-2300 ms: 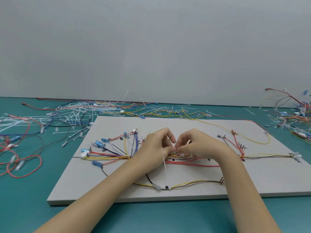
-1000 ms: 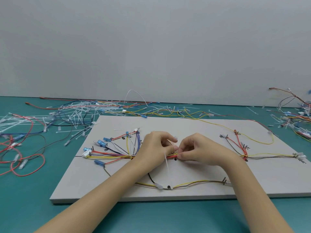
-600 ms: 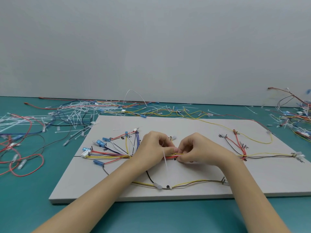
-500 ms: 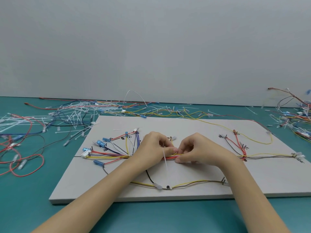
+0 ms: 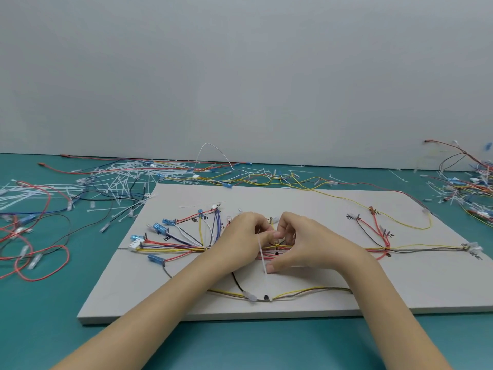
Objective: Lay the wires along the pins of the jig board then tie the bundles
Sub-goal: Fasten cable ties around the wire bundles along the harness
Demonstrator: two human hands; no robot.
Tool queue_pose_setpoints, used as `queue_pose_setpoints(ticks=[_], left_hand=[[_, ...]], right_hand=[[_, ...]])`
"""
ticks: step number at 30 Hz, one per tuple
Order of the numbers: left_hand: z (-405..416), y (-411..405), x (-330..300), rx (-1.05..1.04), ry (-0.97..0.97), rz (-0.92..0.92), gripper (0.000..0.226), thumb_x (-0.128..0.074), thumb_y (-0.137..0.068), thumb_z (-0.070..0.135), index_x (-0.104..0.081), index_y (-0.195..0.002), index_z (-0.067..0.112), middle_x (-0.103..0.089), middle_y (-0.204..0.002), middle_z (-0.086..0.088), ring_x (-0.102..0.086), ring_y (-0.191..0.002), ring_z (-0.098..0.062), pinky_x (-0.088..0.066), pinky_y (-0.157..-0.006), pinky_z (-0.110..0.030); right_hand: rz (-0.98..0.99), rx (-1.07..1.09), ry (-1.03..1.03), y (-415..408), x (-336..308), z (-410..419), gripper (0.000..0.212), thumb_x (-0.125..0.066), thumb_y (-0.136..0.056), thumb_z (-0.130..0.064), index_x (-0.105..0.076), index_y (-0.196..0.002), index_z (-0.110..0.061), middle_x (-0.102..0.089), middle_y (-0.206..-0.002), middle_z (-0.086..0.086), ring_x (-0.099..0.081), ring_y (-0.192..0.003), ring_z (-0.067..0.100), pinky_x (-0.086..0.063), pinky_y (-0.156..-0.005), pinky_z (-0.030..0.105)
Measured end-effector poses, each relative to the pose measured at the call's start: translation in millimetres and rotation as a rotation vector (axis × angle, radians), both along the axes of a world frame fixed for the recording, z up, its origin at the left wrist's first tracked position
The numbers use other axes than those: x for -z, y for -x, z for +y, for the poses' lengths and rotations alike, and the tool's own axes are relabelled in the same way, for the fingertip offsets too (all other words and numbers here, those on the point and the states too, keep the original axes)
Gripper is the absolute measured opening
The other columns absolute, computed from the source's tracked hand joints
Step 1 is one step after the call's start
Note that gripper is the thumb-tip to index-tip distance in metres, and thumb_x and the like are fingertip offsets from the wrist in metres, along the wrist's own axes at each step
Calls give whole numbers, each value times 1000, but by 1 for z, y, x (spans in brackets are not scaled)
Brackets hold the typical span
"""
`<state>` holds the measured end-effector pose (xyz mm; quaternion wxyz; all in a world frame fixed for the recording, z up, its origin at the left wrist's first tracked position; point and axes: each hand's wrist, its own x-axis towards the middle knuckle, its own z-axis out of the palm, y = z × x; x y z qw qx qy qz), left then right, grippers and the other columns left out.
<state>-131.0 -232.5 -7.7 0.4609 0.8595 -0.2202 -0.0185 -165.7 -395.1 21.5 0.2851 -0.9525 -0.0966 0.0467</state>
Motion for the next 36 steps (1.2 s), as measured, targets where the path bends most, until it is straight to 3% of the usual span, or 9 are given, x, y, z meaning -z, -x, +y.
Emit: queue_pose_setpoints(ticks=[3, 6, 13, 16, 21, 24, 28, 32, 36], left_hand=[[1, -1, -2, 2, 66, 45, 23, -69, -88, 28, -69, -81, 6, -53, -68, -7, -42, -63, -17, -33, -62, -31], [3, -2, -3, 28, 119, 97, 26, -69, -89, 27, -67, -82, 1, -52, -70, -10, -42, -65, -18, -32, -64, -31], [3, -3, -3, 38, 201, 152, 17, -70, -88, 20, -68, -81, 5, -70, -81, -22, -61, -74, -26, -51, -82, -49], [3, -3, -1, 28, 216, 149, 13, -69, -88, 17, -67, -79, 8, -72, -81, -18, -67, -78, -31, -51, -87, -53], [2, -4, 0, 7, 204, 132, 17, -67, -90, 18, -67, -83, 3, -67, -87, -33, -64, -85, -48, -49, -86, -59], [2, -3, -1, 1, 190, 133, 19, -67, -91, 18, -67, -85, 0, -67, -87, -34, -64, -78, -41, -50, -84, -58], [2, -2, -2, 7, 200, 128, 15, -66, -91, 14, -66, -77, 9, -72, -79, -19, -68, -81, -40, -52, -85, -55], [3, -4, 0, -1, 187, 109, 13, -65, -91, 14, -67, -81, 7, -66, -88, -34, -63, -85, -51, -50, -84, -59], [3, -4, 1, -4, 184, 104, 12, -65, -91, 14, -67, -81, 10, -66, -88, -34, -60, -75, -32, -49, -84, -57]], right_hand=[[-55, -20, 27, 2, -2, 3, 60, -90, -51, -47, -45, -87, -29, -53, -95, -7, -47, -89, 12, -43, -74, 31], [-78, -6, 84, 2, -1, 6, 63, -88, -52, -50, -44, -90, -26, -50, -89, -13, -44, -85, 9, -35, -70, 30], [4, -2, -31, -3, -2, 5, 61, -92, -51, -39, -40, -77, -21, -48, -75, -7, -39, -67, 14, -32, -59, 32], [-63, -5, -7, -5, -3, 5, 52, -93, -53, -34, -44, -67, -22, -47, -64, -11, -40, -58, 6, -31, -53, 26], [-108, -61, -128, 2, 3, -1, 29, -91, -61, -22, -62, -65, -23, -51, -51, -11, -43, -47, 2, -34, -49, 17], [-199, -120, -136, 8, 8, 1, 13, -86, -68, -19, -74, -72, -23, -55, -57, -10, -48, -54, 3, -35, -54, 16], [-265, -218, -22, 12, 10, 8, 5, -79, -78, -19, -80, -81, -22, -54, -65, -20, -51, -67, -8, -31, -61, 8], [-293, -251, 48, 17, 12, 11, 5, -74, -83, -22, -78, -83, -20, -52, -74, -21, -48, -70, -12, -30, -63, 7], [-277, -247, 36, 20, 14, 13, 5, -70, -85, -22, -75, -83, -20, -50, -76, -20, -47, -71, -8, -31, -63, 9]])
